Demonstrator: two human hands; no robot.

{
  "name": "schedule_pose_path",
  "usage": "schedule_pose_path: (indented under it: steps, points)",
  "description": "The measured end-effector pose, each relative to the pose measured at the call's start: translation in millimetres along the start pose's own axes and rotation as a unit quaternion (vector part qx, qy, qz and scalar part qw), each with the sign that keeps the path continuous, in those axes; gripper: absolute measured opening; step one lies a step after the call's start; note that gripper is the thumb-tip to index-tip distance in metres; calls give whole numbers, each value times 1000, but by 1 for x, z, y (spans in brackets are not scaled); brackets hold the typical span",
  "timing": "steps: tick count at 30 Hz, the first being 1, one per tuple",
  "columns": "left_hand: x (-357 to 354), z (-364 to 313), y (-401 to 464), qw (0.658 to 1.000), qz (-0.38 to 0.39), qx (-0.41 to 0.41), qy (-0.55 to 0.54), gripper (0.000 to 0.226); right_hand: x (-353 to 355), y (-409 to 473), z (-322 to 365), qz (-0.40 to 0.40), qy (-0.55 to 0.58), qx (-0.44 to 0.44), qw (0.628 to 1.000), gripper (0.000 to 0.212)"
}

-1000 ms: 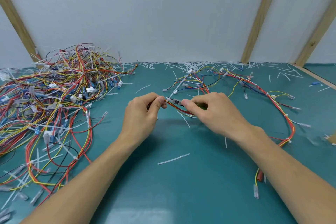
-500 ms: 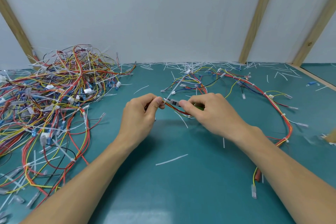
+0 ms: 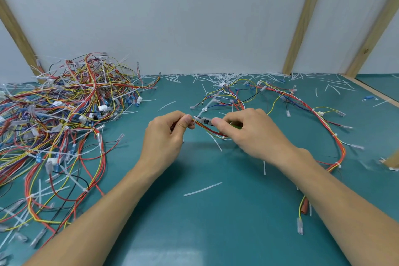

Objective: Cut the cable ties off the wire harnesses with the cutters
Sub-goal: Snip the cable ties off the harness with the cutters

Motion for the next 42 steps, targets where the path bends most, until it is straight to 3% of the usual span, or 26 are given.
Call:
schedule_pose_path:
  steps: [7,11,13,15,16,20,25,28,30,32,34,38,42]
  points:
    - [3,-5,1,1000,-12,-6,-14,30,-1,0,-5,-34,9,-32,999,59]
    - [5,-2,1,999,-27,11,-39,32,5,2,-15,-73,117,-76,988,58]
    - [9,2,3,998,-44,27,-46,34,11,3,-20,-94,159,-89,979,47]
    - [15,7,5,995,-69,44,-62,34,16,5,-24,-103,164,-99,976,22]
    - [19,9,5,992,-84,56,-76,34,16,6,-27,-99,166,-108,975,10]
    - [29,25,6,976,-131,117,-129,34,8,7,-30,-47,153,-110,981,24]
    - [30,26,6,970,-128,134,-158,34,-5,5,-27,-19,97,-89,991,19]
    - [33,20,6,980,-131,96,-113,28,-2,4,-25,-37,127,-83,988,23]
    - [39,10,5,989,-144,45,2,8,2,4,-25,-49,163,-79,982,20]
    - [45,-12,3,971,-162,-41,169,20,4,5,-25,-50,188,-78,978,18]
    - [39,-33,1,949,-145,-140,241,30,1,5,-24,-41,204,-81,975,18]
    - [1,-54,-8,935,-42,-227,268,30,-12,5,-18,2,233,-84,969,17]
    - [-11,-52,-7,947,19,-226,227,27,-20,3,-10,42,259,-68,963,18]
Point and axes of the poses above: each hand's wrist, its own y-axis towards the middle knuckle, its own x-axis out of the back of the hand, z = x × y, the point moved 9 cm from there along y, towards the middle knuckle, and after that the axes turned 3 degrees about -x, right-handed, at the moved point
